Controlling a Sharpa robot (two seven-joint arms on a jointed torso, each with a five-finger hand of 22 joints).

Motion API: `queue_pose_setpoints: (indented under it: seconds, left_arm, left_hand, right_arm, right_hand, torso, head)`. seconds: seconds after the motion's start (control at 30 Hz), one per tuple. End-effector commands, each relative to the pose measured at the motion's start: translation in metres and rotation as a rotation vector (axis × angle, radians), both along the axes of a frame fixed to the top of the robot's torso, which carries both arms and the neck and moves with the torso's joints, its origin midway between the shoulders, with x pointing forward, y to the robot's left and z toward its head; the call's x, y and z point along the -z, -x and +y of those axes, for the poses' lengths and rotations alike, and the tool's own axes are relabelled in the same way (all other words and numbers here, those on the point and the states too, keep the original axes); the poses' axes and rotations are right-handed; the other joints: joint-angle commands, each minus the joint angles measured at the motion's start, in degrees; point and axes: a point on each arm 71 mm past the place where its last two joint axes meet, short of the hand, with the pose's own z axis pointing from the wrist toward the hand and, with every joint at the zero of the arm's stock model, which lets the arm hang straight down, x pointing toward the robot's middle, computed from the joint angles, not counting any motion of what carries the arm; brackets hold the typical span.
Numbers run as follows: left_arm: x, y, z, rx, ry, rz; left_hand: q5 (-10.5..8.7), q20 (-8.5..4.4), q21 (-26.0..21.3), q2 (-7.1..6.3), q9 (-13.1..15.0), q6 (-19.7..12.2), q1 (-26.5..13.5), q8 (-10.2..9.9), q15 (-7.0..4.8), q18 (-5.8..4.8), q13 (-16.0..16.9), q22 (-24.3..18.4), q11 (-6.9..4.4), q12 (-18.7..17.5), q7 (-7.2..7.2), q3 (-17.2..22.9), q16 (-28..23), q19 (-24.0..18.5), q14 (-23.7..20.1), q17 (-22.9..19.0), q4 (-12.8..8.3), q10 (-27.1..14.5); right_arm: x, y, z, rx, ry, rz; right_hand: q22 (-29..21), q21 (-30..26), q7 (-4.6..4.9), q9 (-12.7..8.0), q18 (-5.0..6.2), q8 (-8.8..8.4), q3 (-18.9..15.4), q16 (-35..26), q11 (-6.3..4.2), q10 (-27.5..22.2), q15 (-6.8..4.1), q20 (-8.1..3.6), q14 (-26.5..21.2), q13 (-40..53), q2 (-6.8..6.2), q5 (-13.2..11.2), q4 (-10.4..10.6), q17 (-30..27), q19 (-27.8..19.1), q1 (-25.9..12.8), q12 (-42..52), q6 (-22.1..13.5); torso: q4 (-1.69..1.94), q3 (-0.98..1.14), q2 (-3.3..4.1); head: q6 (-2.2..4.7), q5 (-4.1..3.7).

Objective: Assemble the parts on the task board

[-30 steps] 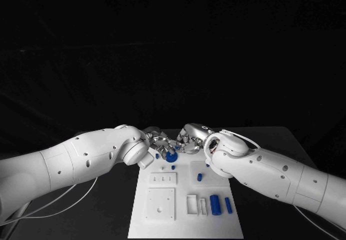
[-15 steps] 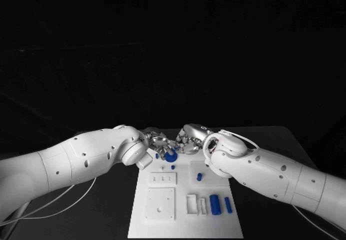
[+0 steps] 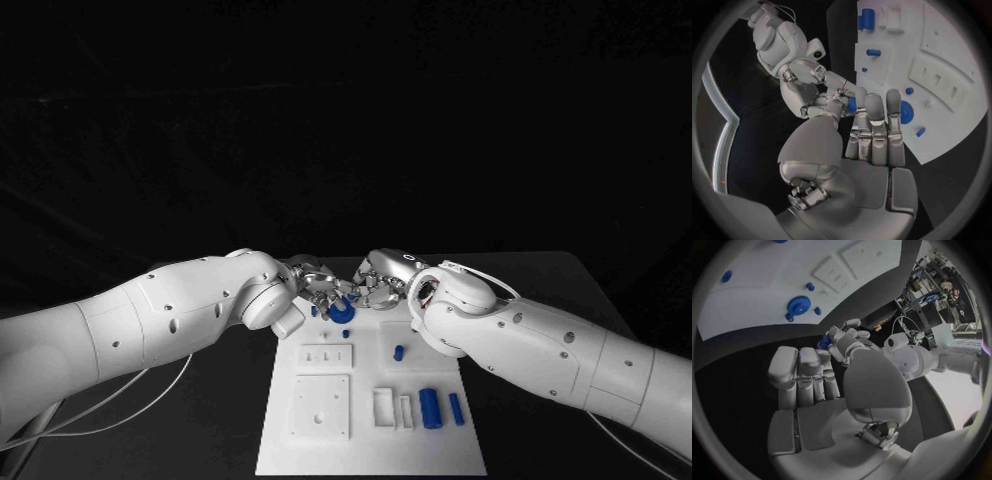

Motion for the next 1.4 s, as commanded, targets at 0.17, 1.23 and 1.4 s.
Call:
queue_pose_setpoints:
  seconds: [0.17,1.23,1.4]
  left_arm:
    - [0.001,-0.002,0.004,-0.005,-0.056,0.002]
    - [0.038,0.005,0.021,-0.001,-0.411,0.04]
    - [0.047,0.009,0.019,0.002,-0.42,0.045]
  left_hand:
    - [1.97,-0.41,0.69,0.15,26.65,2.86,-0.77,-0.06,-0.55,-0.29,0.53,1.72,-0.58,1.15,-2.05,2.82,1.75,-0.38,-0.16,0.82,-3.5,2.48]
    - [3.05,-1.38,-1.15,0.51,30.66,4.55,-2.24,0.09,-1.56,-0.58,3.65,7.62,-1.53,6.84,-2.95,2.65,6.6,2.45,0.87,1.93,-4.71,2.56]
    - [2.92,-1.47,-2.53,0.5,30.68,4.67,-2.3,0.07,-1.64,-0.62,3.58,9.7,-1.61,7.26,-2.98,2.56,6.71,3.14,1.04,2.11,-4.92,2.6]
  right_arm:
    - [-0.006,0.002,-0.015,0.012,-0.057,-0.043]
    - [-0.053,-0.008,-0.11,0.21,-0.356,-0.065]
    - [-0.055,-0.009,-0.108,0.208,-0.37,-0.066]
  right_hand:
    - [6.33,-6.29,3.07,-0.97,0.81,-0.85,-12.23,-2.64,2.31,-4.94,1.93,1.87,-2.0,-4.6,-3.32,1.33,7.93,-2.51,0.06,5.29,-3.3,-21.99]
    - [6.12,-9.62,2.84,-0.95,0.93,-0.92,-13.32,-3.08,1.95,-5.47,1.67,1.75,-2.41,-12.5,-3.25,6.09,10.4,-4.81,0.54,6.74,-1.9,-19.96]
    - [6.12,-9.65,2.83,-0.95,0.93,-0.92,-13.31,-3.07,1.94,-5.48,1.67,1.74,-2.41,-12.53,-3.22,6.2,10.33,-4.82,0.54,6.75,-1.9,-19.9]
  torso:
    - [0.11,0.26,0.02]
    - [-0.45,0.55,0.06]
    - [-0.56,0.57,0.03]
  head:
    - [-0.07,0.1]
    - [-3.22,1.22]
    - [-3.98,1.34]
